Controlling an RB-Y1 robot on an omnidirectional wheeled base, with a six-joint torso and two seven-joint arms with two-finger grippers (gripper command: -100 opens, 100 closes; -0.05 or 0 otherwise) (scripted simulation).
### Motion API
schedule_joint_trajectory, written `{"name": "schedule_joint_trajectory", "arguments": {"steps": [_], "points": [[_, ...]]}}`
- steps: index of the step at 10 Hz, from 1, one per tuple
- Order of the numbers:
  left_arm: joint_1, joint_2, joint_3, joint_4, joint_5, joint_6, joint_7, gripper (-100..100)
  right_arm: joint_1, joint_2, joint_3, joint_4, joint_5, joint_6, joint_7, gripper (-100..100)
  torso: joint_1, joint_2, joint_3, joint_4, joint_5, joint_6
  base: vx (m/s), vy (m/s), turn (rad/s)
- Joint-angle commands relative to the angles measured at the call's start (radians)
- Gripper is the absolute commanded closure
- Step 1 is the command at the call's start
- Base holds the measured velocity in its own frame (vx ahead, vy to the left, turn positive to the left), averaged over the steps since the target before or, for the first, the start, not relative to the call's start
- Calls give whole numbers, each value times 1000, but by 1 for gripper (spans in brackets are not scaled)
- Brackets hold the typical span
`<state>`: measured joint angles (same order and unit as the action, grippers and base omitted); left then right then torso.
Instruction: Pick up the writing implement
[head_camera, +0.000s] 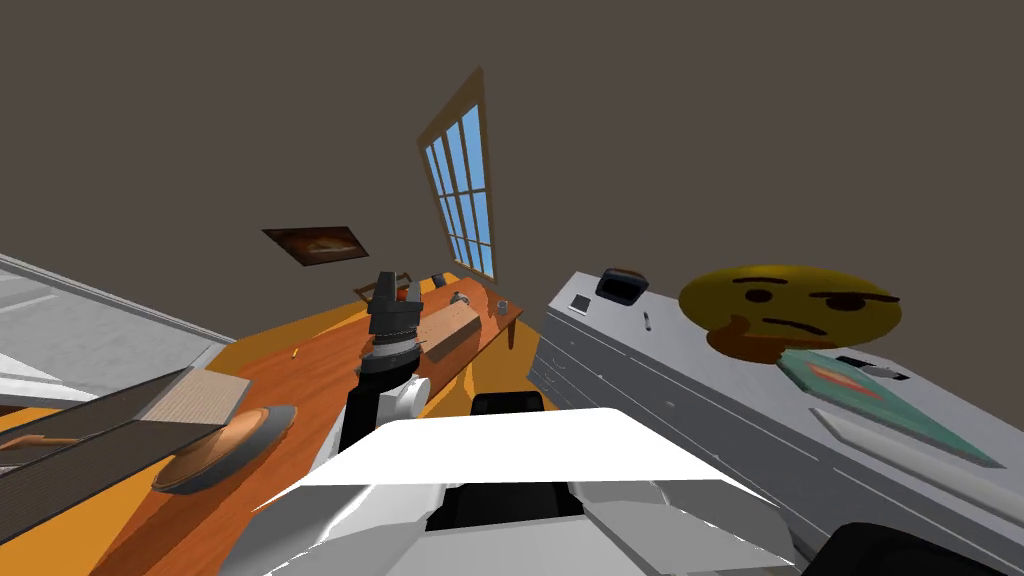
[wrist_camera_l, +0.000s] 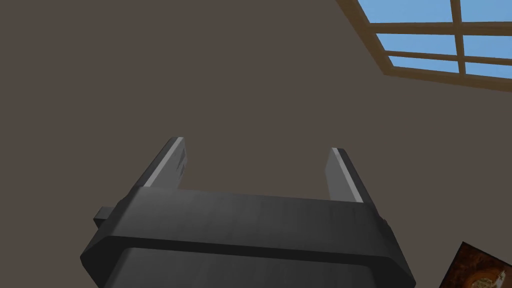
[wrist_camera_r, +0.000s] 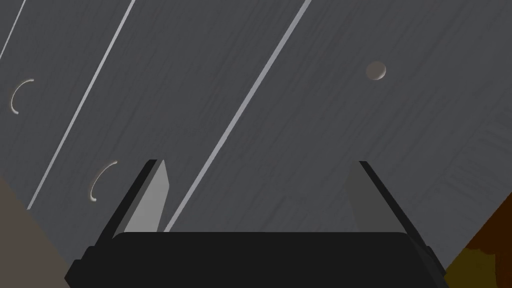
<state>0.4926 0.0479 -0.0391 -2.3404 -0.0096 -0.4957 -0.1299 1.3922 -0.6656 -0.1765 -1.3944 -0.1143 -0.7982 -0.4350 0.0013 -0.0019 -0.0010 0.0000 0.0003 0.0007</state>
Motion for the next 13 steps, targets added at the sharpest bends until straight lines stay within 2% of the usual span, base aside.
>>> {"name": "schedule_joint_trajectory", "arguments": {"steps": [1,2,3,4,5,6,7,8,9,10,11,12,13], "points": [[0,0,0,0,0,0,0,0,50,-33,-21,50,7,-14,-23,-100,0,0,0,0,0,0,40,34,267],[0,0,0,0,0,0,0,0,86,-63,-40,90,15,-24,-45,-100,1,-1,0,0,0,-1,85,65,417],[0,0,0,0,0,0,0,0,108,-65,-40,116,15,-24,-45,-100,2,-4,-2,-1,0,-2,79,49,190],[0,0,0,0,0,0,0,0,137,-95,-60,140,25,-34,-66,-100,2,-3,-2,-1,1,0,68,69,234],[0,0,0,0,0,0,0,0,157,-95,-60,164,25,-34,-66,-100,3,-3,-2,-1,1,-1,43,56,172],[0,0,0,0,0,0,0,0,183,-124,-79,198,35,-42,-86,-100,3,-2,-1,0,1,0,49,73,282],[0,0,0,0,0,0,0,0,203,-124,-79,209,35,-42,-86,-100,4,-2,-1,-1,1,-2,46,50,151],[0,0,0,0,0,0,0,0,203,-124,-79,217,35,-42,-86,-100,3,-1,-1,0,1,0,19,14,-28],[0,0,0,0,0,0,0,0,247,-150,-98,257,47,-49,-105,-100,1,1,0,0,0,0,30,52,275],[0,0,0,0,0,0,0,0,247,-150,-98,263,47,-49,-105,-100,2,0,0,0,1,-2,41,39,145],[0,0,0,0,0,0,0,0,288,-174,-116,306,60,-56,-123,-100,2,0,0,0,0,0,57,59,225],[0,0,0,0,0,0,0,0,288,-174,-116,306,60,-56,-123,-100,3,-1,-1,0,1,-1,60,59,145],[0,0,0,0,0,0,0,0,324,-196,-134,336,73,-61,-140,-100,4,-2,-1,0,1,0,76,77,265]]}}
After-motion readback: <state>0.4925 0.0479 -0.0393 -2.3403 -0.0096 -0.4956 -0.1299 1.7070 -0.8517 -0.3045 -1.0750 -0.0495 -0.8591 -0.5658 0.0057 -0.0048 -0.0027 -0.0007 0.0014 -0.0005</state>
